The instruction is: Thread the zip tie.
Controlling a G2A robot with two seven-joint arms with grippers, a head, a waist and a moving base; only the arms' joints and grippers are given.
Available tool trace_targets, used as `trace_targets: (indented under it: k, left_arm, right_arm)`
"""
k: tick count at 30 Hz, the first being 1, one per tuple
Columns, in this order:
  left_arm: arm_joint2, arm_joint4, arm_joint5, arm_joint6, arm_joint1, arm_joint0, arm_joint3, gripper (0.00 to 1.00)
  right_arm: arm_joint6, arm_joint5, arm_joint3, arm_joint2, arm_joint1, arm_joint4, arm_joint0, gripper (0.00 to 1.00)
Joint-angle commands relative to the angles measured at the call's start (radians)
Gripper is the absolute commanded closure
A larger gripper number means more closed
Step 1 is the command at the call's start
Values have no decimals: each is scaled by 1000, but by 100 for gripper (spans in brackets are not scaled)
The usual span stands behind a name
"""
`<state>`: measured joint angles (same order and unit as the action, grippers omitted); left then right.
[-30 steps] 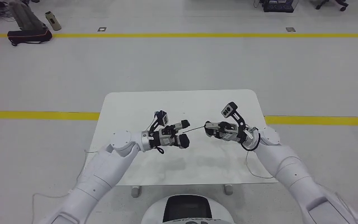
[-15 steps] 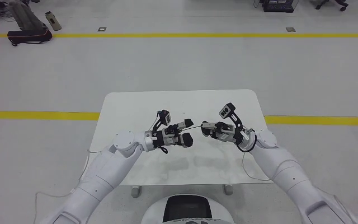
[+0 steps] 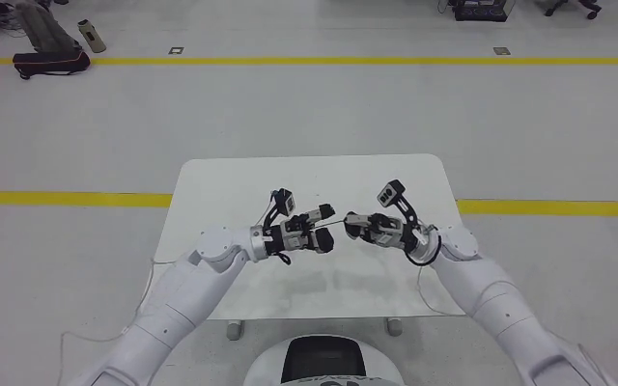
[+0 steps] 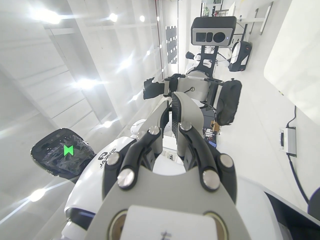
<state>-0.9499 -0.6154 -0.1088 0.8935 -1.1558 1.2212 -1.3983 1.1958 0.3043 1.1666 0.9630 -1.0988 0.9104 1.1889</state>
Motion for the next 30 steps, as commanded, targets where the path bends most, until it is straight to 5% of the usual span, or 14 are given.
trace_targets:
  k: [1, 30]
  left_arm:
    - [0, 1, 1, -1, 1, 1, -2, 0]
    - [10, -1, 9, 0, 9, 0, -11, 0]
  right_arm:
    - [7, 1, 4, 6, 0, 2, 5, 100]
    - [25, -15, 15, 44, -17, -39, 28, 100]
